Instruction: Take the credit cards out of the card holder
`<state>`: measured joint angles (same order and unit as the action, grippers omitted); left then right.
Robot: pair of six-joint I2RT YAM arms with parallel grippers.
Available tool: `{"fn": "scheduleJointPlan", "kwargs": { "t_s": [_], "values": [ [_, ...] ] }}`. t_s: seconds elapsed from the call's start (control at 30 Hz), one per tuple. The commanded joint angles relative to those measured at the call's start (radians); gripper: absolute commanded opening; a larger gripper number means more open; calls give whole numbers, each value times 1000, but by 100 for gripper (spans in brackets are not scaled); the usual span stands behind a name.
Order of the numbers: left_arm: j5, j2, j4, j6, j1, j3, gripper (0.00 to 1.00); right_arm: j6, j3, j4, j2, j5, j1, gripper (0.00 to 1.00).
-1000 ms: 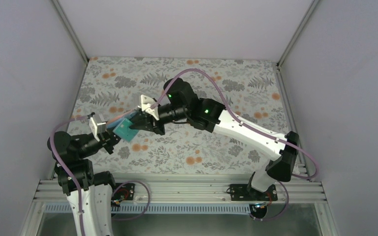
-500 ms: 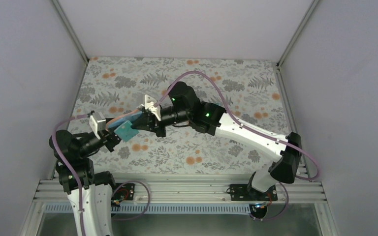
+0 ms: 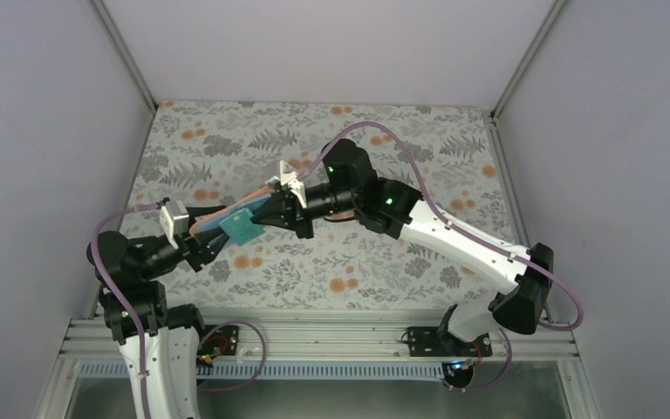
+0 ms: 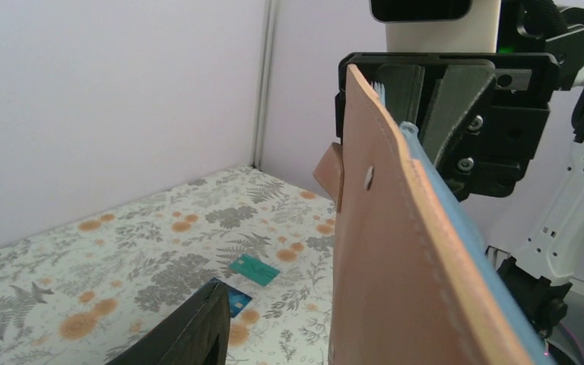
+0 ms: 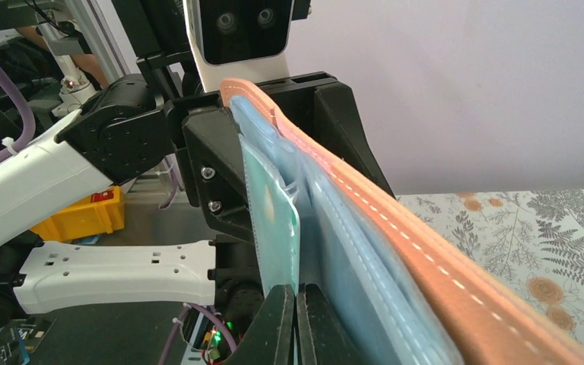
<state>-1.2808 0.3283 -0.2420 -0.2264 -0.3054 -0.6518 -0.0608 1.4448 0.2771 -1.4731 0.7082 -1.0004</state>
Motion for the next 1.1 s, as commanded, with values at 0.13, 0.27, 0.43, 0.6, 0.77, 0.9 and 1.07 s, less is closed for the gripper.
{"fn": "scheduleJointPlan", "kwargs": {
  "t_s": [0.13,0.27,0.43,0.6,0.77,0.9,1.07],
  "values": [
    [-161,15,-116,169,0,-65,55,-23,7,26,50,-1,54,4],
    [-184,24,-143,177,0,-67,56,-35,26,51,42,29,62,4],
    [-206,32,-165,204,0,-75,59,-15,55,42,-9,89,61,4],
    [-289,50,-328,401,-1,-105,77,-22,55,41,-18,58,61,4],
    [-133,63,-201,238,-1,-94,77,-22,69,26,-40,61,57,4],
    [-54,59,-142,120,-1,-80,70,-4,78,4,-41,31,47,4],
    [-63,57,-143,120,0,-63,61,27,60,-40,-41,7,32,4]
  ]
}}
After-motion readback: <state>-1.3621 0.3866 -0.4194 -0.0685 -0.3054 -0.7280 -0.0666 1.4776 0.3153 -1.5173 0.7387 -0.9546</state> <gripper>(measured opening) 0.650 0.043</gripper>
